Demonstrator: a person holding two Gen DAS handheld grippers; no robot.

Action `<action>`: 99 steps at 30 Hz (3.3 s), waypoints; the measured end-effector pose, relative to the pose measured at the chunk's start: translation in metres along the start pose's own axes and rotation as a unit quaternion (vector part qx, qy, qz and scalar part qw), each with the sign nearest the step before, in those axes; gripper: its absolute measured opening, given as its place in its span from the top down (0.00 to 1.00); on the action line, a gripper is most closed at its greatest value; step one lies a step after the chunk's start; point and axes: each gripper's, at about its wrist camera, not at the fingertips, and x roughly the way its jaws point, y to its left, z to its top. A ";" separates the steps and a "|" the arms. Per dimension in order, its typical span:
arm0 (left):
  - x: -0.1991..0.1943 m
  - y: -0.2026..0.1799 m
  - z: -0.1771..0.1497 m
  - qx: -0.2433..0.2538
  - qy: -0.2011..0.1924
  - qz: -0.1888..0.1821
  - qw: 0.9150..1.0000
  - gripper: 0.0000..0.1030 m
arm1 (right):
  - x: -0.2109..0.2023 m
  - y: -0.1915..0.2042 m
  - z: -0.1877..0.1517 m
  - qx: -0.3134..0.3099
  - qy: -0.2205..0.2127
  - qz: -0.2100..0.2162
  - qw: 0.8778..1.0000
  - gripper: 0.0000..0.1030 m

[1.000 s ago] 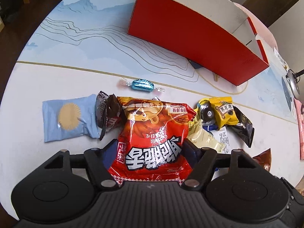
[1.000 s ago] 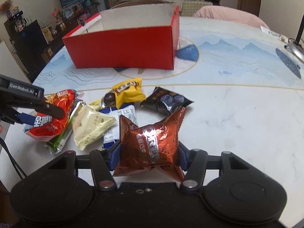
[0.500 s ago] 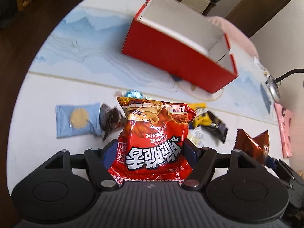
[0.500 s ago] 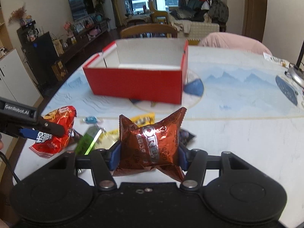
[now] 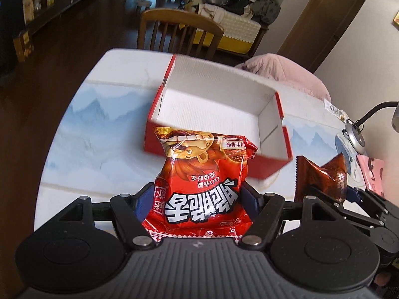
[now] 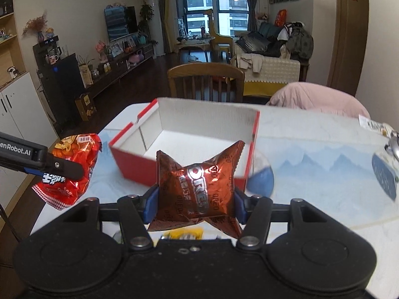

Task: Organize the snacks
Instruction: 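Carry the red bag and Oreo pack into the red box with both tools, then open both tools to drop the snacks and lift out of the box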

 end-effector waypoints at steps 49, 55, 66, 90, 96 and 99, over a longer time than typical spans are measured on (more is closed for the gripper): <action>0.243 -0.036 0.114 0.097 0.160 0.161 0.969 0.31 | 0.218 0.013 0.032 -0.162 0.193 0.062 0.966 0.42; 0.241 -0.035 0.112 0.087 0.157 0.161 0.971 0.31 | 0.208 0.007 0.036 -0.154 0.177 0.065 0.970 0.27; 0.194 -0.040 0.106 0.072 0.113 0.141 0.981 0.31 | 0.190 -0.007 0.054 -0.134 0.145 0.076 0.977 0.23; 0.061 -0.028 0.065 0.087 0.003 0.067 0.994 0.31 | 0.073 0.010 0.050 -0.055 0.058 0.062 0.995 0.17; 0.034 -0.019 0.046 0.092 -0.021 0.053 0.994 0.31 | 0.041 0.021 0.036 -0.042 0.023 0.064 0.997 0.02; 0.021 -0.016 0.037 0.097 -0.036 0.048 0.993 0.31 | 0.026 0.025 0.028 -0.035 0.011 0.066 0.997 0.02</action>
